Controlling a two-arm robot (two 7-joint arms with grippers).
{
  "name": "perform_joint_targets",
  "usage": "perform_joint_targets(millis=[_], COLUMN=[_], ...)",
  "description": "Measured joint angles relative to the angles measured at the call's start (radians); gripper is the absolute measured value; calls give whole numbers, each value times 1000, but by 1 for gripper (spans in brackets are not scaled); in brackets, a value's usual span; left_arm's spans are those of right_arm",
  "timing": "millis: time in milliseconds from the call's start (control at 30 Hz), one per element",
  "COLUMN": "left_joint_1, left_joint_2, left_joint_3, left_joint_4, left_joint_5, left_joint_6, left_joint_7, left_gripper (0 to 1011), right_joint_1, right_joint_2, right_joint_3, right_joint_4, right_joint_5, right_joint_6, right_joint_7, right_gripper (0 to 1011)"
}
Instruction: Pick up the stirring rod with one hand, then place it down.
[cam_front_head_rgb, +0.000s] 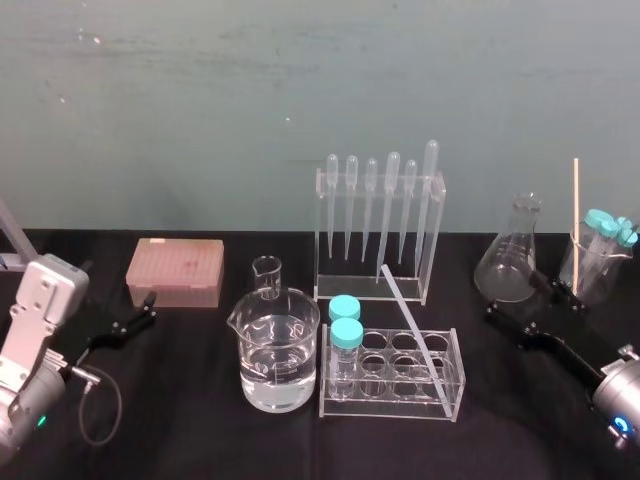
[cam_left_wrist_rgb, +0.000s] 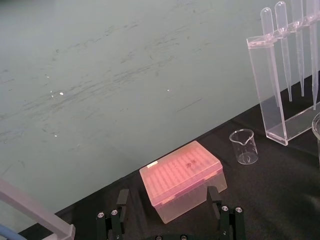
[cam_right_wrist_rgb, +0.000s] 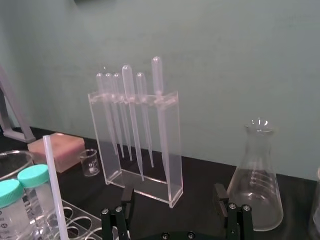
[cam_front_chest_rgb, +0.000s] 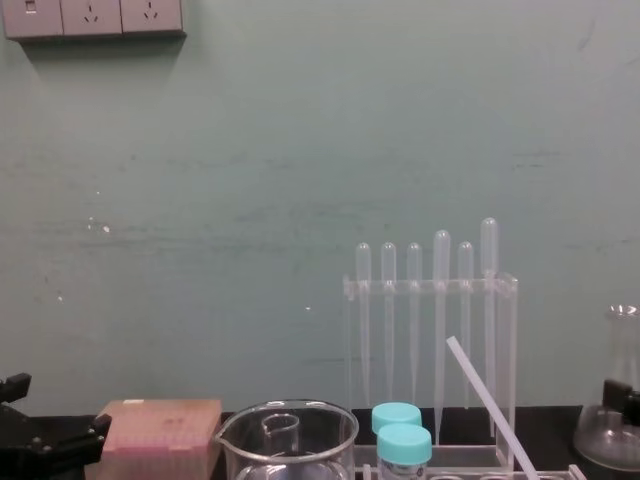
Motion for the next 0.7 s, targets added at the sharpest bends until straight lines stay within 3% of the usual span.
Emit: perform_joint_targets(millis=[700], left_joint_1=[0], left_joint_2=[0], left_joint_3=[0], left_joint_4=[0], left_joint_5=[0], left_joint_6=[0], left_joint_7=[0], left_gripper=[1000], right_joint_1=[3], right_joint_2=[-2], right_joint_3=[-2], right_joint_4=[0], right_joint_5=[3], right_joint_6=[-20], right_joint_7=[5], right_gripper=[1003])
